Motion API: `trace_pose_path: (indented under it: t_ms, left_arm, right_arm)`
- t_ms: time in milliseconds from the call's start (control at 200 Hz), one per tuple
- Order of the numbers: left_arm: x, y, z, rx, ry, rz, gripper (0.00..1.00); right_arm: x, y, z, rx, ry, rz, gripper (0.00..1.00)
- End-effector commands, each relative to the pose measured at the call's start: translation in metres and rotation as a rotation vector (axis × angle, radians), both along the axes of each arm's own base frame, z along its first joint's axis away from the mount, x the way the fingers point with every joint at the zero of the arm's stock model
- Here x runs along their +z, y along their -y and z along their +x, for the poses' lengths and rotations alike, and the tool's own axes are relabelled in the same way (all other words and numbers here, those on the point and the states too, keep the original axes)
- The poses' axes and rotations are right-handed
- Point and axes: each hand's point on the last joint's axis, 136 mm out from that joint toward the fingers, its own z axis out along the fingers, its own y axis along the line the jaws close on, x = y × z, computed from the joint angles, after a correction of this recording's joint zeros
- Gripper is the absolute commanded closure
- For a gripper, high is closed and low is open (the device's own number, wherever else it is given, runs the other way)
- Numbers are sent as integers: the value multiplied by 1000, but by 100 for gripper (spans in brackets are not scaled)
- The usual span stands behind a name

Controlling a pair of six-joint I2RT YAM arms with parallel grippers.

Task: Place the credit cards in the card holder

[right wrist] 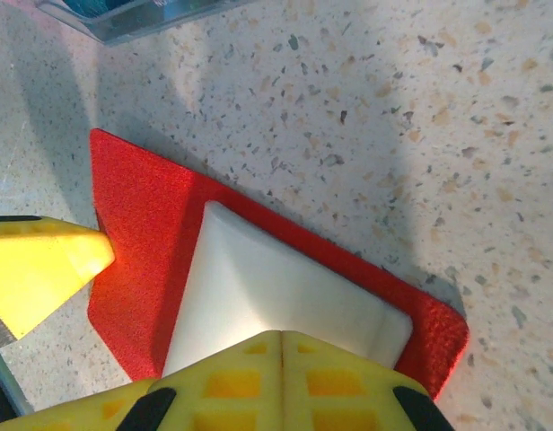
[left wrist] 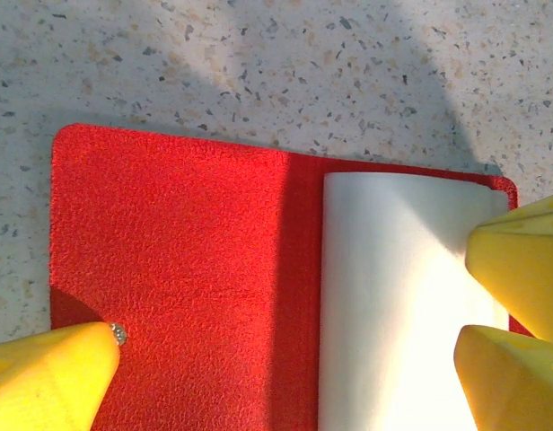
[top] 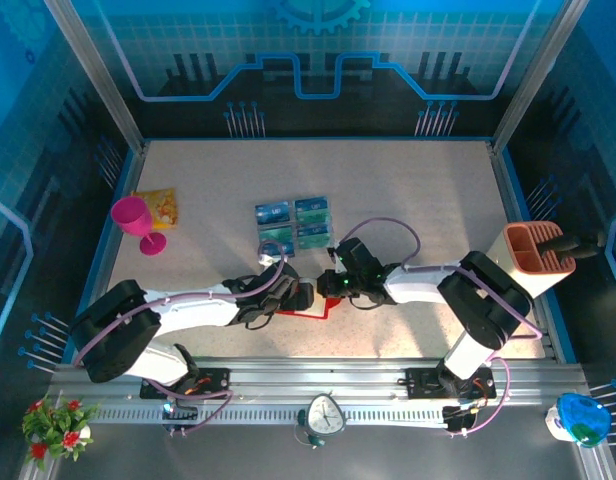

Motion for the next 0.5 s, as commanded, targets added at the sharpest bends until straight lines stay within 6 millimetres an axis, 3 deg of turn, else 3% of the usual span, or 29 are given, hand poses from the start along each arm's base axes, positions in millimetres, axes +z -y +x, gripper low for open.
trace_pose_path:
  t_ms: [0,190,495]
  left_arm:
    - [-22,-27,-22,10,-88,91,1]
    - [-16,-30,-22,17,-68,82,1]
    - [-20,-35,-25,24,-70,94,1]
  right_arm:
    - [13,7,3,-13,32,-21,100]
    - [15,4,6,0,28,-24,100]
    - [1,-8,5,25,1,-35,100]
